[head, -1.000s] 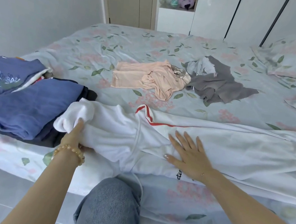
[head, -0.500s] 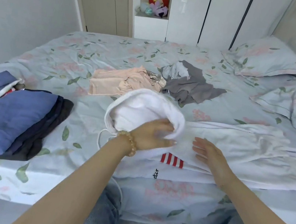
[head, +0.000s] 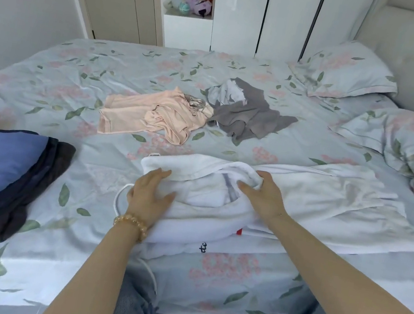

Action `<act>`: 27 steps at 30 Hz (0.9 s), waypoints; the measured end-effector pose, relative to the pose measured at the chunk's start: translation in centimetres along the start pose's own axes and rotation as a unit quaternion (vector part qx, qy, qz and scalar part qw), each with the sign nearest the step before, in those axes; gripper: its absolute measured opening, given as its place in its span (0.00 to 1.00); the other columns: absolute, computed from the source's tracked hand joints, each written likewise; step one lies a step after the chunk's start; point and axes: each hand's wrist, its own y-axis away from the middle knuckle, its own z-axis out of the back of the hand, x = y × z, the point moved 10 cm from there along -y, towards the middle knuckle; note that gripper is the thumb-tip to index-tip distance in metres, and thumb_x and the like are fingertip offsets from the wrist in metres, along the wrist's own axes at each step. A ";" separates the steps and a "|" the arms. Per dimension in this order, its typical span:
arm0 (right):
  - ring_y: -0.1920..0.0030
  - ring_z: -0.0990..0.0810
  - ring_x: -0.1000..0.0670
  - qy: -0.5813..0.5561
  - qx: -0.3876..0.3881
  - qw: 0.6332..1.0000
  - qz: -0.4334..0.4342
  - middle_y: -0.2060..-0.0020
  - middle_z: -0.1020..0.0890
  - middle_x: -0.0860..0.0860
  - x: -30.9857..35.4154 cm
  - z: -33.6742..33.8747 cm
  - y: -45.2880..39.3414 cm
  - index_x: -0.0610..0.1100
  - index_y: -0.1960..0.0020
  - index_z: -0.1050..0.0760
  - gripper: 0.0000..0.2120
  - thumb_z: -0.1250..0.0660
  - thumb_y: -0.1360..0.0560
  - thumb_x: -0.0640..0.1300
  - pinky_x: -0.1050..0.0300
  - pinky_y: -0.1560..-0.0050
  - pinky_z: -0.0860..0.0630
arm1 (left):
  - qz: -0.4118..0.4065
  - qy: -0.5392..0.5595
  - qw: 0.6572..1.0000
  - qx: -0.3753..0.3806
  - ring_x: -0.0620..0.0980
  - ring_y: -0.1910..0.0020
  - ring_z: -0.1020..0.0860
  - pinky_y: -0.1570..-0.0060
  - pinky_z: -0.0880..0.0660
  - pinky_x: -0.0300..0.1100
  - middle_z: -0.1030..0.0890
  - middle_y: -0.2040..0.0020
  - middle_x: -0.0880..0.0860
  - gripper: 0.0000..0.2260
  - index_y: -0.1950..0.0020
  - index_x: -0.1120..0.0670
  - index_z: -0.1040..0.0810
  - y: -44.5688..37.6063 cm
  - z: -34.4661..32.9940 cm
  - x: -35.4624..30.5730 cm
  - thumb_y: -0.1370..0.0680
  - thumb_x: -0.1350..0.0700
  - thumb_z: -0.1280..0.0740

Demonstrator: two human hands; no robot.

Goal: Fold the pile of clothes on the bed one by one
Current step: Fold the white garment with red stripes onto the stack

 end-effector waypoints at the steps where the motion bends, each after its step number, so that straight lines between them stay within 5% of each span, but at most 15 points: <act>1: 0.52 0.26 0.49 0.020 -0.009 0.999 0.026 0.54 0.22 0.52 0.7 0.2 -0.6 0.45 0.42 0.27 0.14 0.30 0.25 0.47 0.64 0.59 0.32 | 0.004 -0.037 0.999 0.030 0.49 0.25 0.42 0.27 0.45 0.54 0.36 0.26 0.46 0.24 0.30 0.42 0.32 -0.1 -1.0 0.5 0.25 0.44 0.31; 3: 0.60 0.27 0.50 0.028 -0.041 0.993 0.103 0.63 0.23 0.54 2.9 1.7 -1.2 0.46 0.51 0.25 0.04 0.33 0.25 0.39 0.64 0.64 0.35 | -0.007 -0.081 0.993 0.080 0.46 0.23 0.48 0.26 0.50 0.54 0.42 0.23 0.43 0.26 0.31 0.36 0.33 -0.2 -2.4 0.6 0.27 0.38 0.32; 8: 0.67 0.26 0.51 -0.037 -0.045 0.982 0.178 0.59 0.22 0.53 6.9 6.2 -2.3 0.46 0.52 0.23 0.07 0.34 0.24 0.35 0.59 0.68 0.26 | -0.027 -0.057 0.988 0.139 0.45 0.24 0.48 0.26 0.51 0.55 0.37 0.28 0.39 0.20 0.56 0.33 0.27 0.4 -3.4 -0.3 0.42 0.26 0.41; 12: 0.73 0.27 0.53 0.037 -0.033 0.986 0.159 0.64 0.22 0.53 7.7 7.7 -3.1 0.50 0.60 0.23 0.13 0.36 0.27 0.33 0.57 0.73 0.23 | -0.070 0.043 0.996 0.032 0.47 0.40 0.27 0.37 0.33 0.55 0.22 0.46 0.41 0.20 0.52 0.45 0.22 -0.8 -0.5 -1.3 0.32 0.32 0.39; 16: 0.69 0.28 0.49 0.078 -0.025 0.981 0.176 0.67 0.21 0.52 8.9 7.9 -3.2 0.49 0.60 0.20 0.11 0.41 0.33 0.42 0.56 0.67 0.28 | -0.040 0.171 0.984 -0.018 0.48 0.55 0.24 0.51 0.29 0.45 0.21 0.58 0.46 0.08 0.57 0.51 0.24 -1.0 1.2 -1.7 0.25 0.48 0.31; 19: 0.67 0.27 0.49 0.065 -0.015 0.984 0.164 0.71 0.23 0.54 9.2 7.6 -3.5 0.43 0.60 0.18 0.12 0.41 0.32 0.40 0.55 0.64 0.28 | -0.015 0.041 0.999 0.000 0.50 0.47 0.27 0.43 0.30 0.49 0.22 0.50 0.46 0.06 0.52 0.48 0.22 -1.3 0.4 -1.0 0.26 0.51 0.28; 22: 0.66 0.28 0.47 0.136 0.057 0.986 0.078 0.71 0.25 0.50 5.8 5.8 -4.5 0.31 0.62 0.23 0.10 0.41 0.29 0.34 0.53 0.66 0.27 | -0.019 -0.073 0.997 0.027 0.52 0.33 0.37 0.33 0.39 0.50 0.31 0.33 0.46 0.20 0.39 0.44 0.24 -1.0 -0.4 -1.1 0.29 0.57 0.27; 25: 0.66 0.28 0.49 0.278 0.149 0.949 0.022 0.71 0.26 0.51 1.3 4.0 -3.7 0.38 0.68 0.25 0.09 0.38 0.30 0.35 0.59 0.67 0.29 | -0.083 -0.051 0.993 0.059 0.47 0.26 0.45 0.28 0.48 0.52 0.39 0.26 0.43 0.30 0.34 0.41 0.28 -0.7 -0.9 -3.6 0.32 0.66 0.33; 27: 0.61 0.25 0.50 0.352 0.150 0.916 0.117 0.67 0.23 0.55 1.0 3.0 -2.3 0.44 0.66 0.23 0.09 0.37 0.30 0.35 0.60 0.63 0.32 | -0.115 -0.040 0.988 0.099 0.45 0.24 0.48 0.26 0.54 0.55 0.41 0.24 0.43 0.30 0.33 0.40 0.30 -1.1 -1.9 -5.5 0.30 0.66 0.34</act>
